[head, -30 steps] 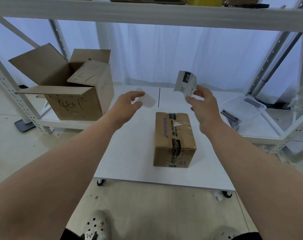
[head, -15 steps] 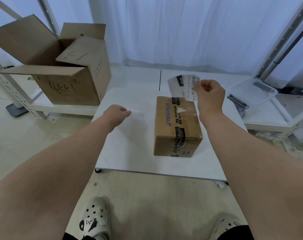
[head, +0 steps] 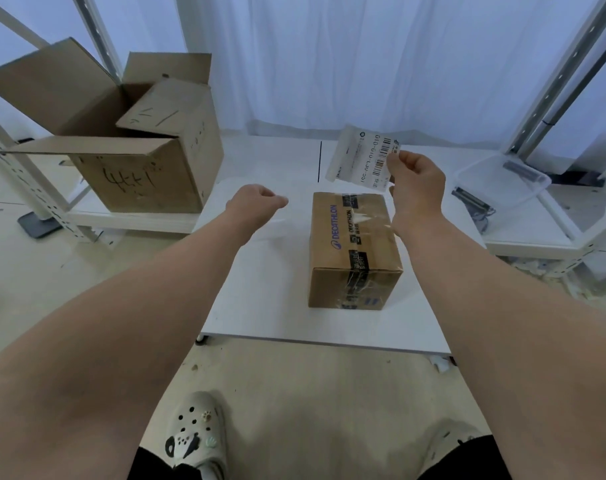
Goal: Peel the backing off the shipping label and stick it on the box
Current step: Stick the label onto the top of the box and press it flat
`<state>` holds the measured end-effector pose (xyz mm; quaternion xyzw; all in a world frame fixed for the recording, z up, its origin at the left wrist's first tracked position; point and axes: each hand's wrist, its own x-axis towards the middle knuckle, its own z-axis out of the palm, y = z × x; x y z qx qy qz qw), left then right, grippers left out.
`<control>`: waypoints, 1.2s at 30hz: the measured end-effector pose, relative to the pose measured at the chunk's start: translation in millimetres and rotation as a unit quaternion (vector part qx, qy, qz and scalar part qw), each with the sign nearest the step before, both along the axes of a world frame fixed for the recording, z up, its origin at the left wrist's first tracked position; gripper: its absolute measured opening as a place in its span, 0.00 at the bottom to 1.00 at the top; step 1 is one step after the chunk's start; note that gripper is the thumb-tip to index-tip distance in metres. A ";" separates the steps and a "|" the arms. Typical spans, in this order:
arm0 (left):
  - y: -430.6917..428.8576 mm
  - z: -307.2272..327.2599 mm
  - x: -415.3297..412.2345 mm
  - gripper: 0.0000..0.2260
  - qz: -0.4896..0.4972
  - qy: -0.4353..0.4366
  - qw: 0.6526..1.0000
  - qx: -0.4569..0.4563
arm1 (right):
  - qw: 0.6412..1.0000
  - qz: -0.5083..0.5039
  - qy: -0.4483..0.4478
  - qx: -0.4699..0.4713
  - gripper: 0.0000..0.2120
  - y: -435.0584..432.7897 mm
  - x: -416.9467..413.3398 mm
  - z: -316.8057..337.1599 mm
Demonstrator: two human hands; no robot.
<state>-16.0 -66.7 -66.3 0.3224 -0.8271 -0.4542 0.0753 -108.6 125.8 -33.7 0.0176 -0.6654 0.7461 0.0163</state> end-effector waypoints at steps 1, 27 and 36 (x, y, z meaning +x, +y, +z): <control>6.7 5.5 -2.6 0.16 -0.011 0.004 1.000 -0.006 | 1.000 0.003 -0.008 -0.009 0.07 4.0 -0.3 3.4; 118.7 28.4 -17.9 0.61 -0.216 -0.332 0.862 -0.318 | 0.997 -0.017 0.034 0.073 0.04 63.1 11.0 23.2; 108.8 40.0 -0.6 0.47 -0.215 -0.323 0.889 -0.244 | 0.999 -0.016 0.025 0.046 0.04 58.4 8.8 24.6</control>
